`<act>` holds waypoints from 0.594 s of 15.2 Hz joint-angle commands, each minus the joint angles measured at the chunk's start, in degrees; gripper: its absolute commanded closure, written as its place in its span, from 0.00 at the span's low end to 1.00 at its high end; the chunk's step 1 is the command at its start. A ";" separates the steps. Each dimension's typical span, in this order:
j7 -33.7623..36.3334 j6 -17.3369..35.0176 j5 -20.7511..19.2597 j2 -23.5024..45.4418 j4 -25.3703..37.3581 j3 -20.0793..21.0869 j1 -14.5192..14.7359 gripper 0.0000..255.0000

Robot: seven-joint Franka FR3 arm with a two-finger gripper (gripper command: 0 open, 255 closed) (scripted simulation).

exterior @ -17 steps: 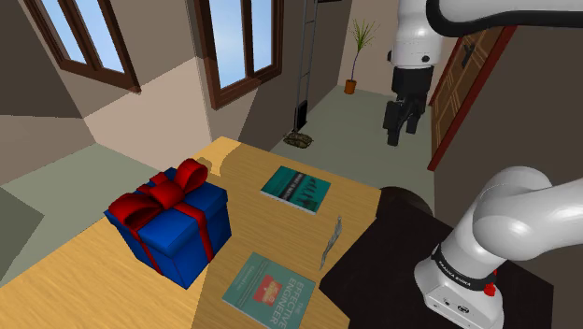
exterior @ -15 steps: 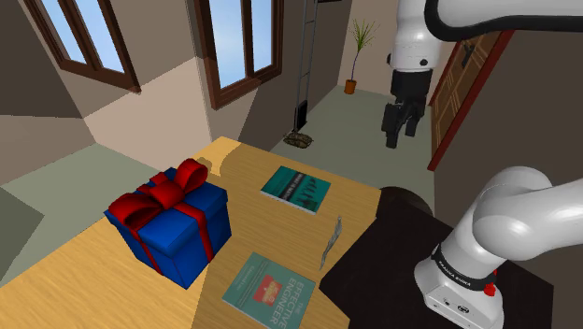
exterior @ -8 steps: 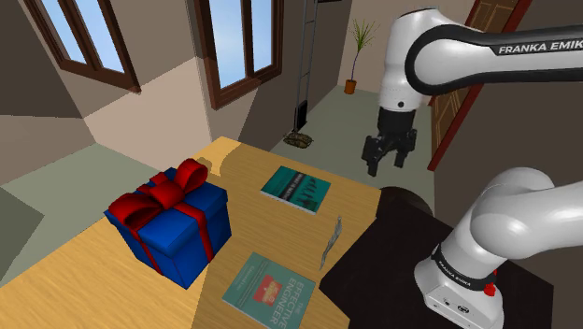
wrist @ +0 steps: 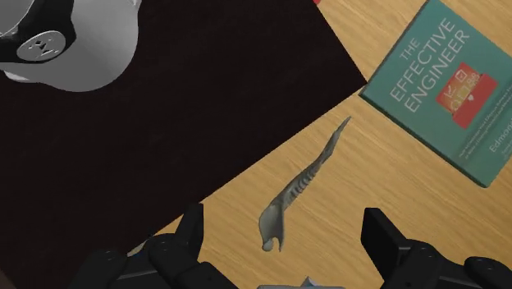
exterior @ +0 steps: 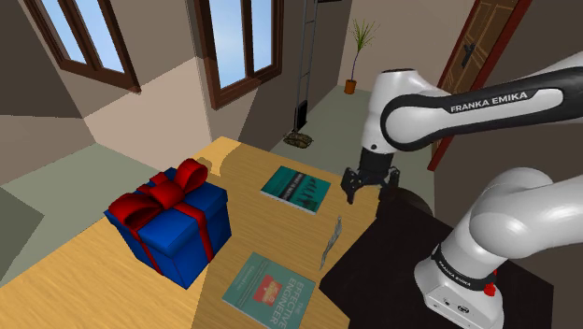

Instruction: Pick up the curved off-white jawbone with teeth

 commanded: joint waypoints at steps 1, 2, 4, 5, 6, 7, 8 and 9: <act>3.67 6.45 3.18 2.99 -2.34 2.25 0.05 0.00; 5.32 9.72 4.79 5.01 -3.16 3.38 0.12 0.00; 8.44 16.66 8.10 9.86 -4.37 5.63 0.28 0.00; 9.89 20.33 9.78 12.69 -4.75 6.70 0.36 0.00; 11.25 24.09 11.49 15.77 -4.95 7.75 0.41 0.00; 12.53 27.96 13.19 19.11 -5.00 8.72 0.48 0.00; 13.69 31.89 14.89 22.66 -4.86 9.60 0.53 0.00; 14.73 35.86 16.60 26.42 -4.56 10.41 0.57 0.00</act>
